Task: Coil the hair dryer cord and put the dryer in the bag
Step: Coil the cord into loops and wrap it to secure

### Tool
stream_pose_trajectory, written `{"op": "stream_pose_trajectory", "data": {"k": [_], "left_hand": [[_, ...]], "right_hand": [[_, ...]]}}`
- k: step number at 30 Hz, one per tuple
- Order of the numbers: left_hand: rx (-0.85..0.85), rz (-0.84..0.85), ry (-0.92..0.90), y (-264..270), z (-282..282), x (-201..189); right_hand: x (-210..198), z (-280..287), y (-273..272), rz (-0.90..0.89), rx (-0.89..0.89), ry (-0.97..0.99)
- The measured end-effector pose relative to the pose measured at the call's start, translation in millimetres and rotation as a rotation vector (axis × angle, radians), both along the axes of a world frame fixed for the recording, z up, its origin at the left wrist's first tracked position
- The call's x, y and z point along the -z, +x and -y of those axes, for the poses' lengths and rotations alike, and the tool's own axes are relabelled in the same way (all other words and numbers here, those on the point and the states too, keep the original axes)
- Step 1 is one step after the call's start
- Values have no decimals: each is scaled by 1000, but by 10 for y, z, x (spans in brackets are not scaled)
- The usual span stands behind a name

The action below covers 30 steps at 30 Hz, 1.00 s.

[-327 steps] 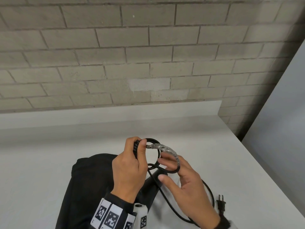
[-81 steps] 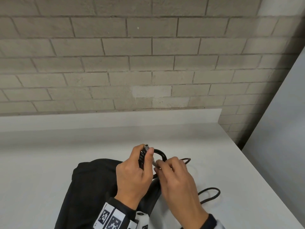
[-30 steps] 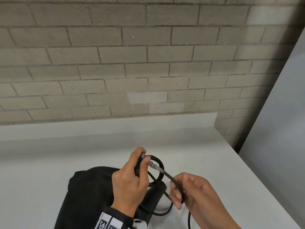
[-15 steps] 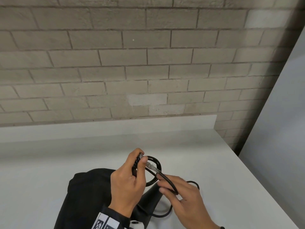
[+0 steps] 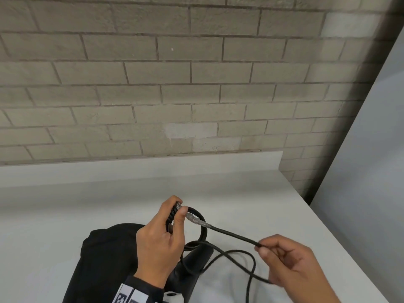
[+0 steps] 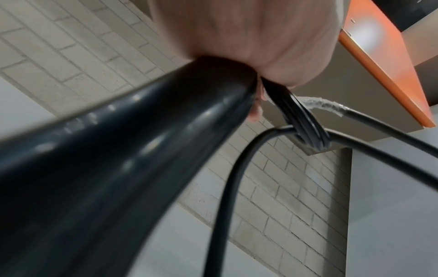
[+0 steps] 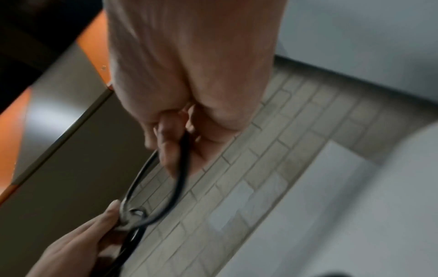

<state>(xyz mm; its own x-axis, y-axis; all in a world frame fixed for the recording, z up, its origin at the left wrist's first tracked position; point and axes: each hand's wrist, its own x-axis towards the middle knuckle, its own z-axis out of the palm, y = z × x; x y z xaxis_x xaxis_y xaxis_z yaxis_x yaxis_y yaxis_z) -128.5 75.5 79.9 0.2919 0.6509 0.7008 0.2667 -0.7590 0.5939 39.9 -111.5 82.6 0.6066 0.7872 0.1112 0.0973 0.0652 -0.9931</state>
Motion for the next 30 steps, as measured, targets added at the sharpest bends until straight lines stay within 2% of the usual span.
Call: {"op": "stream_pose_trajectory", "data": {"k": [4,8,13,16,19,23,25,27,29,30], "left_hand": [[1,4,7,-8,-14,13],[-7,38,-29,-1,-54,-8],[-19,56,-41,-5,-106,13],[-32,50,-41,6,-92,17],[-41,40,-41,11,-71,6],[-39,37,-44,-8,-68,-3],[-37,25,-34,-9,-50,-14],[-35,22,-30,-2,-31,-20],[-34,25,-27,8,-23,-15],[-34,24,-24,8,-23,-15]], "right_hand": [[-141,83,200,194,-1,-86],[-7,-22,248,247,179,-78],[244,-330,40,342,429,-114],[240,-439,-52,298,548,-120],[170,-470,-102,224,518,-168],[-13,-456,-162,-89,451,-153],[-66,-441,-196,-236,458,-60],[-82,-444,-237,-332,502,144],[-69,-480,-313,-337,497,317],[-35,-514,-355,-292,450,341]]}}
